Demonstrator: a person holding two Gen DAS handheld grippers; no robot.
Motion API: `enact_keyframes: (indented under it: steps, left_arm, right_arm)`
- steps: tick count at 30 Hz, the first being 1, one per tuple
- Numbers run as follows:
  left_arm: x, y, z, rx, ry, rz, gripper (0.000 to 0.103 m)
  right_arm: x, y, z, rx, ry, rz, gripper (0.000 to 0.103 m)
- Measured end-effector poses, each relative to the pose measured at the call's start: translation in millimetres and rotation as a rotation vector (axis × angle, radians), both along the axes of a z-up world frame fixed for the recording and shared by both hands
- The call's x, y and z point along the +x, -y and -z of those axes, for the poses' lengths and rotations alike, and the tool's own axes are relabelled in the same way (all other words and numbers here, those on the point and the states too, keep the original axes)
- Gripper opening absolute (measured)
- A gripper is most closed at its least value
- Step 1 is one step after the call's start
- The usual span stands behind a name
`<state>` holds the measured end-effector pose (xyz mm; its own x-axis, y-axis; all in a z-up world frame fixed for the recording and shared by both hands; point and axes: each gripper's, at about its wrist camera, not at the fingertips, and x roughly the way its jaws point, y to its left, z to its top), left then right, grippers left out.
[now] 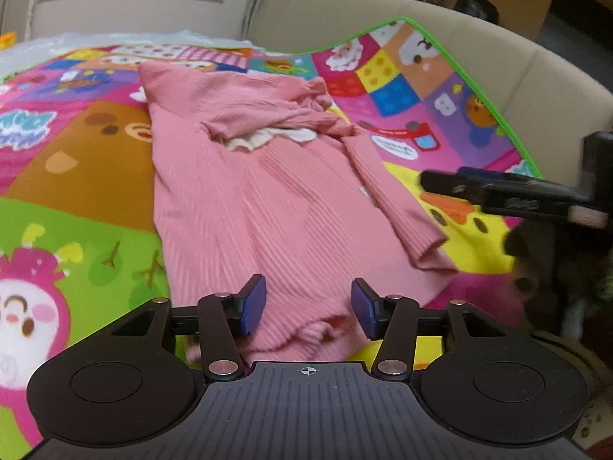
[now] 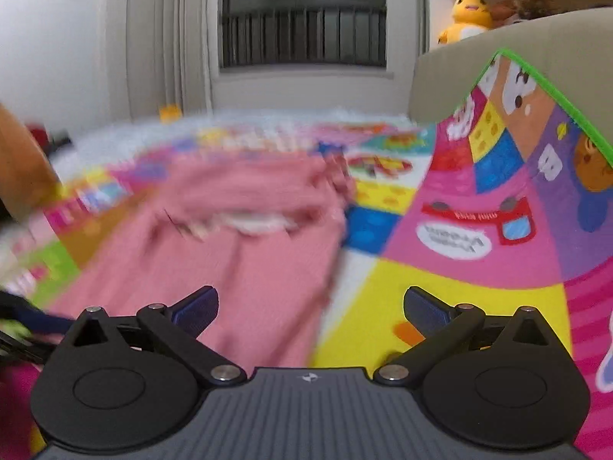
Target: Fold clothes
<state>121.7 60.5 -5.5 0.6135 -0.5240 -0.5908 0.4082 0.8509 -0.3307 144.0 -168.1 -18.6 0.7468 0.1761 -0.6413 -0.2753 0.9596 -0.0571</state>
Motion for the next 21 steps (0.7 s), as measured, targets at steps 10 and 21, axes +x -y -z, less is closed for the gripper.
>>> enact_keyframes:
  steps: [10, 21]
  left_arm:
    - [-6.2, -12.3, -16.0, -0.098, -0.005, 0.017, 0.073]
    - [6.3, -10.9, 1.2, -0.141, -0.07, 0.023, 0.073]
  right_arm:
    - [-11.9, 22.4, -17.5, 0.128, 0.067, 0.003, 0.103]
    - [18.1, 8.3, 1.3, 0.493, -0.159, -0.025, 0.035]
